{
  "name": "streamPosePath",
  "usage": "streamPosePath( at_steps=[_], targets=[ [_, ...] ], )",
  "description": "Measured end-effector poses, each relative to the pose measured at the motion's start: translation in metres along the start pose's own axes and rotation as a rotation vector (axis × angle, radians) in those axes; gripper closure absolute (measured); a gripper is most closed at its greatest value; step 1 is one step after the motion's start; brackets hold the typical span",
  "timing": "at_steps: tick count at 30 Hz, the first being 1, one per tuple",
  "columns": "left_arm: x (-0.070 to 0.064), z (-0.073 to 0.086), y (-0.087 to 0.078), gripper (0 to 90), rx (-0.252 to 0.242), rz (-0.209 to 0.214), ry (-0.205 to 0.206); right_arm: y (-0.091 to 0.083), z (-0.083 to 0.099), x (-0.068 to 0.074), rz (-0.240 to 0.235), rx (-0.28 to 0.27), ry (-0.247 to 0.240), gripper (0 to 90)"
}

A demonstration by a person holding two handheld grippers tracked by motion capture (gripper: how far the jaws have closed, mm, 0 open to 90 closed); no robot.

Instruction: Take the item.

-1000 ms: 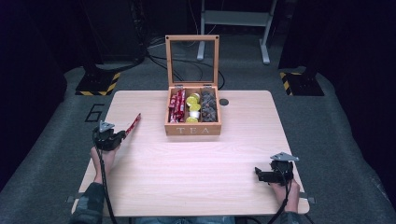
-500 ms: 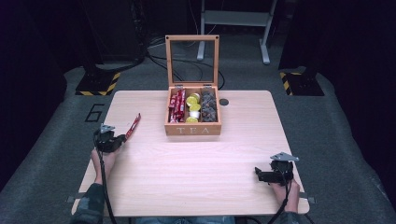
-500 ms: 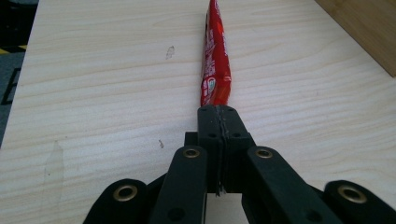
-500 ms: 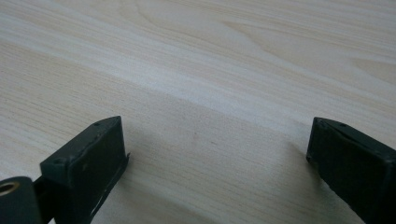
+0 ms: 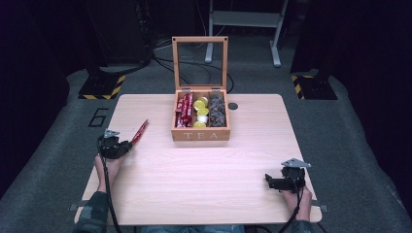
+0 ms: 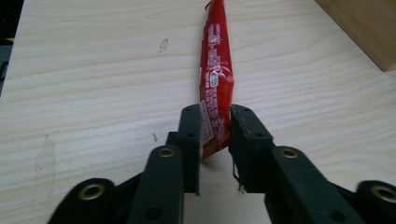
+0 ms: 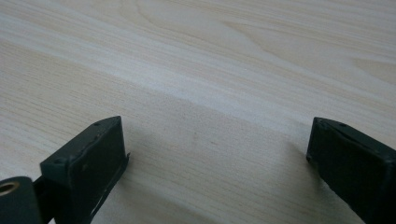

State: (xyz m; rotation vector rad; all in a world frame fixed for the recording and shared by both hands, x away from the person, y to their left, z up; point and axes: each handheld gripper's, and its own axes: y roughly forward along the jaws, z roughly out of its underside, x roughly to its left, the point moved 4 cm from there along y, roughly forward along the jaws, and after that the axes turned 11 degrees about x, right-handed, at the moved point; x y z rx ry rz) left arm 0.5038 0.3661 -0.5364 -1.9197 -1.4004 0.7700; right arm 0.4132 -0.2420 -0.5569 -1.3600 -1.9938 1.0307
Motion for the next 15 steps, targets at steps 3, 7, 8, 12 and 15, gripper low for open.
streamPosePath(
  at_steps=[3,7,8,12,15],
  targets=[
    [-0.001,-0.001,-0.002,54.3,0.010,0.000,0.011,0.000,0.000,0.000,0.000,0.000,0.000,3.7],
    [-0.005,-0.002,-0.007,39.2,0.002,-0.009,0.020,0.000,0.000,0.000,0.000,0.000,0.000,3.7],
    [-0.006,-0.002,-0.009,36.3,-0.001,-0.009,0.020,0.000,0.000,0.000,0.000,0.000,0.000,3.7],
    [-0.009,-0.003,-0.016,25.9,0.000,-0.004,0.043,0.000,0.000,0.000,0.000,0.000,0.000,3.7],
    [-0.011,-0.002,-0.020,23.5,-0.008,0.001,0.046,0.000,0.000,0.000,0.000,0.000,0.000,3.8]
  ],
)
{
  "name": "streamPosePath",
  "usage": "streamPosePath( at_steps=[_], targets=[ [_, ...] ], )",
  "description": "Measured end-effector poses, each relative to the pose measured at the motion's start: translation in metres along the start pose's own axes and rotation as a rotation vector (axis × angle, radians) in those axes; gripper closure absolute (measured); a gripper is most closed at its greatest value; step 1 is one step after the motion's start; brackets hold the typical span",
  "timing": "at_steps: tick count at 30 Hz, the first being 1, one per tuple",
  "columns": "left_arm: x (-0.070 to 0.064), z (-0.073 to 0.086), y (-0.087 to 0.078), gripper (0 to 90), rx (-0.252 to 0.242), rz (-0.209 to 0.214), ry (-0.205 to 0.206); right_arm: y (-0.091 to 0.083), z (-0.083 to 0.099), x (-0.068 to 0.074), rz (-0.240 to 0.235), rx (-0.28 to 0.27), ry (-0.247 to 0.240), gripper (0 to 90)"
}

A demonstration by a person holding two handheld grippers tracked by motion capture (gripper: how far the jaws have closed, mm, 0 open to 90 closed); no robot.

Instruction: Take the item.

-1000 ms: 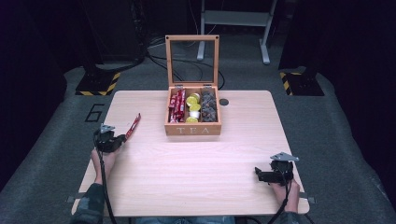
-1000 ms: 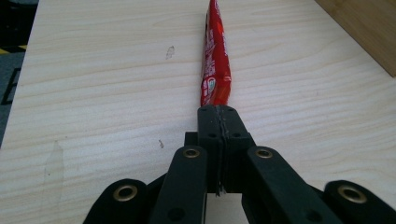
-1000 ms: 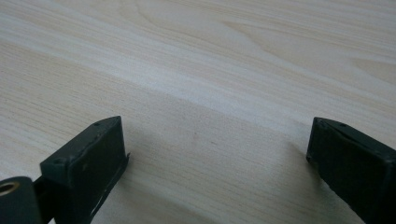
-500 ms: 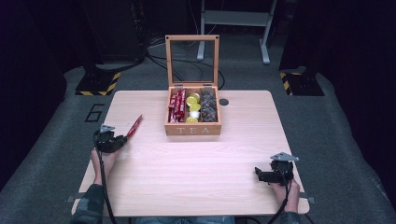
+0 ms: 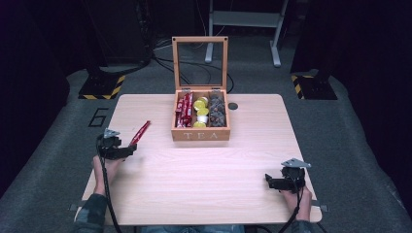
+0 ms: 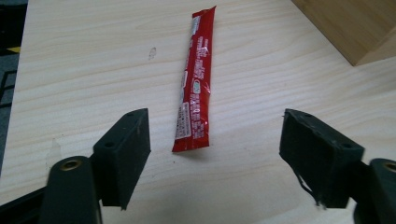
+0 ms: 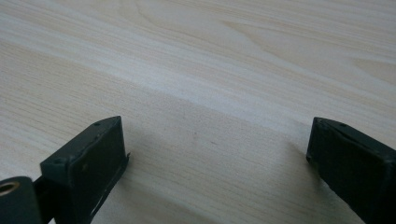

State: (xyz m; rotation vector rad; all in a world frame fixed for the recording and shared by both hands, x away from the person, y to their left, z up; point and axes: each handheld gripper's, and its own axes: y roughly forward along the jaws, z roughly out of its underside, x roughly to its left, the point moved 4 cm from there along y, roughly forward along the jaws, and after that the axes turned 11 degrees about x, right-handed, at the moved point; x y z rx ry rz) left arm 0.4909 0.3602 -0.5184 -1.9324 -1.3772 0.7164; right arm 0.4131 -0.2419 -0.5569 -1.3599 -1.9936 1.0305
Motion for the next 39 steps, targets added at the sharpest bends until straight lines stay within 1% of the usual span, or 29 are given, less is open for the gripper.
streamPosePath(
  at_steps=[1,5,8,10,12,13,14,18,22,27,34,36,39],
  targets=[
    [0.000,0.000,-0.003,23.2,0.012,0.004,0.011,0.000,0.000,0.000,0.000,0.000,0.000,3.8],
    [-0.005,0.001,-0.013,18.6,0.014,0.015,0.027,0.000,0.000,0.000,0.001,-0.001,0.000,3.8],
    [-0.009,0.003,-0.021,15.6,0.009,0.008,0.042,0.000,0.000,0.000,0.000,-0.001,0.000,3.8],
    [-0.011,0.005,-0.025,15.0,-0.002,0.001,0.048,0.000,0.000,0.000,0.000,0.000,0.000,3.8],
    [-0.013,0.007,-0.030,14.6,-0.002,-0.001,0.056,0.000,0.000,0.000,0.001,0.000,0.000,3.8],
    [-0.015,0.009,-0.032,14.3,-0.012,-0.008,0.059,0.000,0.000,0.000,0.001,-0.001,0.000,3.8],
    [-0.016,0.010,-0.034,14.2,-0.006,-0.006,0.066,0.000,0.000,0.000,0.001,-0.001,0.000,3.8],
    [-0.020,0.015,-0.041,13.3,-0.017,-0.012,0.071,0.000,0.000,0.000,0.001,0.000,0.000,3.8],
    [-0.023,0.022,-0.047,12.6,-0.017,-0.021,0.087,0.000,0.000,0.000,0.002,-0.001,0.001,3.8],
    [-0.023,0.031,-0.053,12.4,-0.017,-0.022,0.084,0.000,0.000,0.000,0.002,0.000,0.001,3.8],
    [-0.025,0.047,-0.054,11.8,-0.002,-0.022,0.083,0.000,0.000,0.000,0.002,0.000,0.002,3.8],
    [-0.026,0.055,-0.054,11.7,-0.002,-0.023,0.079,0.000,0.000,0.000,0.002,-0.001,0.002,3.8],
    [-0.027,0.065,-0.055,11.6,0.013,-0.021,0.074,0.000,0.000,0.000,0.002,0.000,0.002,3.8]
  ],
)
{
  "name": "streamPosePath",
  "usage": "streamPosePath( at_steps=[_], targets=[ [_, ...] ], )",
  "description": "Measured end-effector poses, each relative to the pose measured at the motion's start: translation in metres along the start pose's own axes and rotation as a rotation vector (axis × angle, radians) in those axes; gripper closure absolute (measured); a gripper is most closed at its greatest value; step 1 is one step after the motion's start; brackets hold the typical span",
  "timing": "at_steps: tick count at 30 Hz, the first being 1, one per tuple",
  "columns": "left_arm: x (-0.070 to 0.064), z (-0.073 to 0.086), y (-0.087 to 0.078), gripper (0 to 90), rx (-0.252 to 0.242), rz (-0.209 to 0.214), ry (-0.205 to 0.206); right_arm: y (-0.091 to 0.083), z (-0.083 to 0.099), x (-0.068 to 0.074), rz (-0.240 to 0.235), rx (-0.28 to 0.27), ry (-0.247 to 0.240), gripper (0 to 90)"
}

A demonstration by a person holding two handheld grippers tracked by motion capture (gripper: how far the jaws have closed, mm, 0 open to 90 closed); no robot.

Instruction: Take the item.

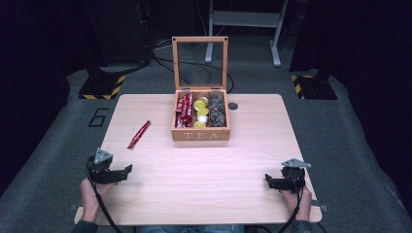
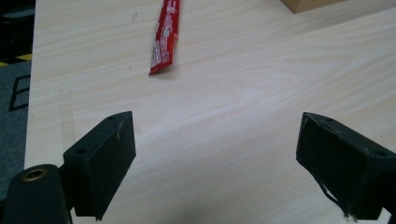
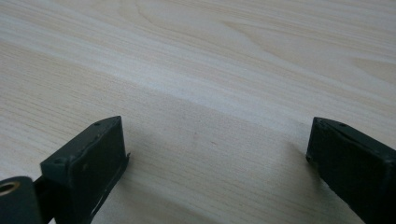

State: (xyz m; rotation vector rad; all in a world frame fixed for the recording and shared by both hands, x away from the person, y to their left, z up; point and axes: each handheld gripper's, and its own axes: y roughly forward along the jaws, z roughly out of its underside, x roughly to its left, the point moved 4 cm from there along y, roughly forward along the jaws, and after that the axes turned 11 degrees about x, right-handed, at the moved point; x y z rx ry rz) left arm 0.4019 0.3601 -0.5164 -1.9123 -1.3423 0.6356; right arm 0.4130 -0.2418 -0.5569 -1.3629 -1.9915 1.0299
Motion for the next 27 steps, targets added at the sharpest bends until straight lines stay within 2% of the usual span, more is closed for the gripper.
streamPosePath(
  at_steps=[7,12,17,18,27],
  targets=[
    [-0.003,0.025,0.003,10.7,0.020,0.013,-0.018,0.000,0.000,0.000,0.000,0.000,0.001,3.8],
    [-0.004,0.041,0.007,8.9,0.033,-0.004,-0.035,0.000,0.000,0.000,0.000,0.000,0.000,3.8],
    [-0.004,0.053,0.010,8.5,0.052,-0.015,-0.032,0.000,0.000,0.000,0.000,0.000,0.001,3.8],
    [-0.004,0.055,0.009,8.3,0.053,-0.016,-0.020,0.000,0.000,0.000,0.000,0.000,-0.001,3.8],
    [-0.002,0.054,0.010,6.2,0.058,-0.005,-0.005,0.000,0.000,0.000,0.001,-0.002,-0.001,3.8]
  ],
)
